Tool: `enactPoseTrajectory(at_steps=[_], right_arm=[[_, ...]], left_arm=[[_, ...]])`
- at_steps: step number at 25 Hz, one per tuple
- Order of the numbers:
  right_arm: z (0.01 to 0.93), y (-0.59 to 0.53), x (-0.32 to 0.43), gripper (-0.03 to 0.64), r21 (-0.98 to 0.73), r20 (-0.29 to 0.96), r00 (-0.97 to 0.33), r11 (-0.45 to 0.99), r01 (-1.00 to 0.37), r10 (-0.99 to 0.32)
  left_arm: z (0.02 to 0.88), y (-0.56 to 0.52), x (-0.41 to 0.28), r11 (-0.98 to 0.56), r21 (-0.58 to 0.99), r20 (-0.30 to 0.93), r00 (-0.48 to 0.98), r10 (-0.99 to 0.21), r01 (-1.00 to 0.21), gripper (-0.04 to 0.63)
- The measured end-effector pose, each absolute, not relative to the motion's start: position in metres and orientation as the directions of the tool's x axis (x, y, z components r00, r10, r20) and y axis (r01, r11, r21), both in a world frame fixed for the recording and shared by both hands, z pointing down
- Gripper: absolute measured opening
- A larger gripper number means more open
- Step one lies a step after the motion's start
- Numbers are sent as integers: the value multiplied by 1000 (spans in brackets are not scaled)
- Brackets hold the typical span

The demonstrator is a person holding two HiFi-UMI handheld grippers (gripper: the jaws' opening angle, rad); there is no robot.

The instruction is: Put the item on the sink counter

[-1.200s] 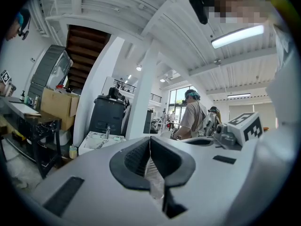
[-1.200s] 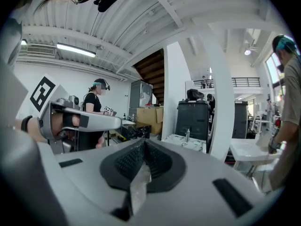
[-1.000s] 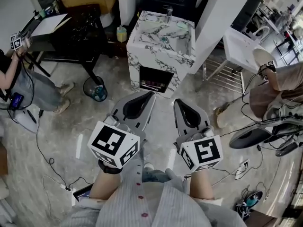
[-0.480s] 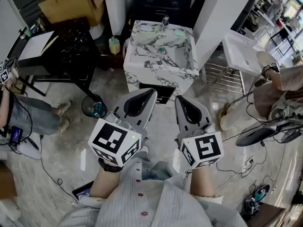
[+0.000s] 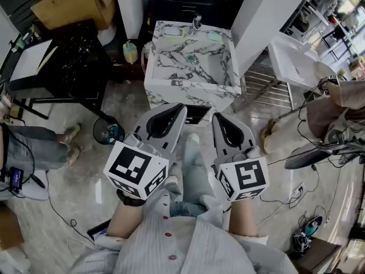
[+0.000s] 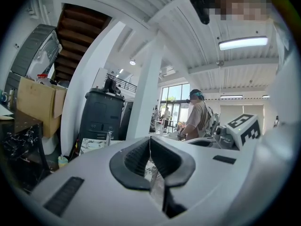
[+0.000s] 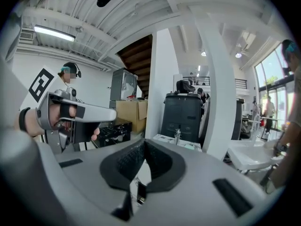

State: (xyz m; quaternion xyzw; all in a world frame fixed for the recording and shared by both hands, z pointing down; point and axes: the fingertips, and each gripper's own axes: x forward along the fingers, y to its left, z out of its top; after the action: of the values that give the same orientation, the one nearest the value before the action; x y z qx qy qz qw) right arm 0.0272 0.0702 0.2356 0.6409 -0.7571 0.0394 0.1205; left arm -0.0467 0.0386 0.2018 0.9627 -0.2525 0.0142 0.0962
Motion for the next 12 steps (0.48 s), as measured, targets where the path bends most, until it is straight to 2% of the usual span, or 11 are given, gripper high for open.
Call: enactPoseTrajectory(at_steps=[12], right_arm=[[240,-37,85,11,118,245,-182,216,-969,-952]], left_arm=[[204,-63,12,-837,170,78,854,-515,-520,17]])
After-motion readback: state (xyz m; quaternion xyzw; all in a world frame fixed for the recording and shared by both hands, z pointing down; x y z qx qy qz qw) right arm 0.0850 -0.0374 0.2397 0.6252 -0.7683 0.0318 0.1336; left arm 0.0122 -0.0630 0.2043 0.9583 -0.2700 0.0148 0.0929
